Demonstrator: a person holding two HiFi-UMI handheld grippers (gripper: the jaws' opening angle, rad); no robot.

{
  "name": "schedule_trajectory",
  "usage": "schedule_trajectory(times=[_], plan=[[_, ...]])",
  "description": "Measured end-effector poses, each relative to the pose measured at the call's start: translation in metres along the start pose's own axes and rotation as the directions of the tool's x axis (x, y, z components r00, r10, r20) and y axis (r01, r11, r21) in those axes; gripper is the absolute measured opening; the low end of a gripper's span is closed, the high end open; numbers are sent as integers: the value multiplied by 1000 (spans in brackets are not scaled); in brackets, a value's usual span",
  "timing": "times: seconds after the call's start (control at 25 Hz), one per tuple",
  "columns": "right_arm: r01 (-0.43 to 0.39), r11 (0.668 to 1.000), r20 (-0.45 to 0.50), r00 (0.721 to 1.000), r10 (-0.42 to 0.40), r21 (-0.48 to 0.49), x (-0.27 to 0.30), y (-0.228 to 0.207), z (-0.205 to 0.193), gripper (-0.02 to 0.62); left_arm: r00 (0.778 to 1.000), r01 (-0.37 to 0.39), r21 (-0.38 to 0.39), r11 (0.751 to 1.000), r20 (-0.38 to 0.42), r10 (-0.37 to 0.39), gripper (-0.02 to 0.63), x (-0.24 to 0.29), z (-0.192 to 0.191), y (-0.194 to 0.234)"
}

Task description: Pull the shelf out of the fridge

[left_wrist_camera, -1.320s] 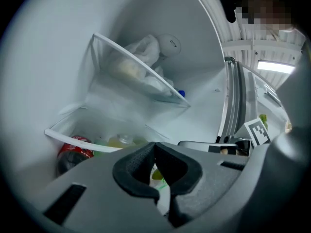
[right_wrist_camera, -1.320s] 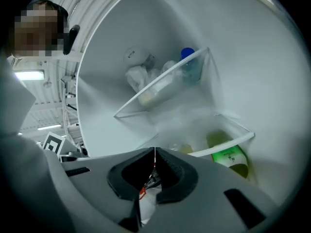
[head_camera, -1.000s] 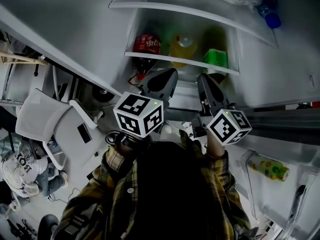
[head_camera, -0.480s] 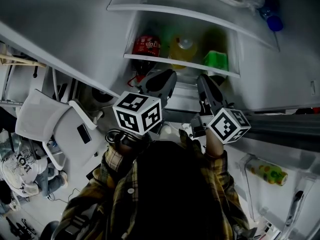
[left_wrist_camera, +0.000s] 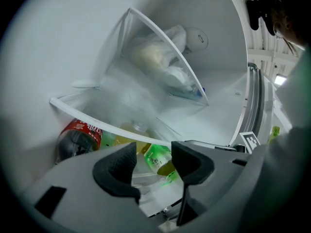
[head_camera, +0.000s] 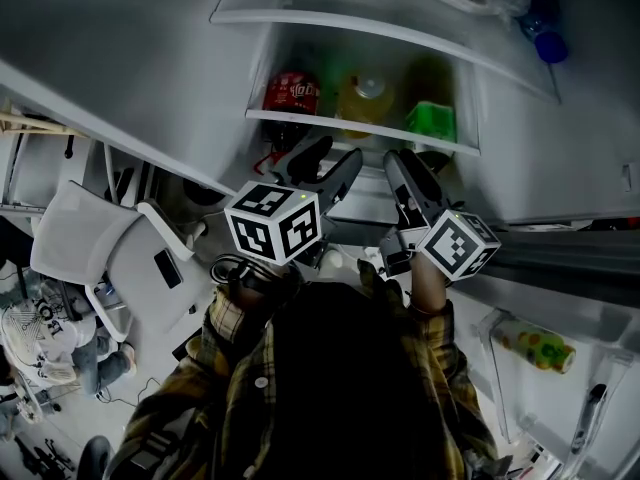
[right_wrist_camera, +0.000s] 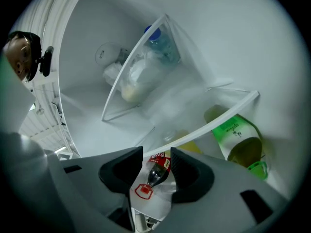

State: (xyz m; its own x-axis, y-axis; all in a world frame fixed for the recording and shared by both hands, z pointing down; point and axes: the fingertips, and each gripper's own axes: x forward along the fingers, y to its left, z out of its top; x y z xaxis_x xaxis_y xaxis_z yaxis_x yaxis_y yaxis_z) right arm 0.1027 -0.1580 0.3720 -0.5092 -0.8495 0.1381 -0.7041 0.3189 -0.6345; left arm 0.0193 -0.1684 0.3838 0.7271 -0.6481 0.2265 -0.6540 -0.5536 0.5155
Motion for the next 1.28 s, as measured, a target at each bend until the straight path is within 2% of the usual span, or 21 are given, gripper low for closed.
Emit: schedule_trajectory(times=[0.2,0.52,0.92,1.28], plan=[[12,998,3,1000,-13,67,2,-9,-3,183,1000,1,-45,999,-23,-2,255,4,-8,7],[1,989,3,1000,-1,150,8,-18,-6,184,1000,11,-148,989,-25,-15,256,13,-11,14],[-8,975,11,1000,6,221,23,-32,1,183,999,42,-284,958,25,-36,256,26,1,20],[-27,960,32,999,19,279,42,-38,11,183,995,70,-399,914,87,-38,256,41,18,31]])
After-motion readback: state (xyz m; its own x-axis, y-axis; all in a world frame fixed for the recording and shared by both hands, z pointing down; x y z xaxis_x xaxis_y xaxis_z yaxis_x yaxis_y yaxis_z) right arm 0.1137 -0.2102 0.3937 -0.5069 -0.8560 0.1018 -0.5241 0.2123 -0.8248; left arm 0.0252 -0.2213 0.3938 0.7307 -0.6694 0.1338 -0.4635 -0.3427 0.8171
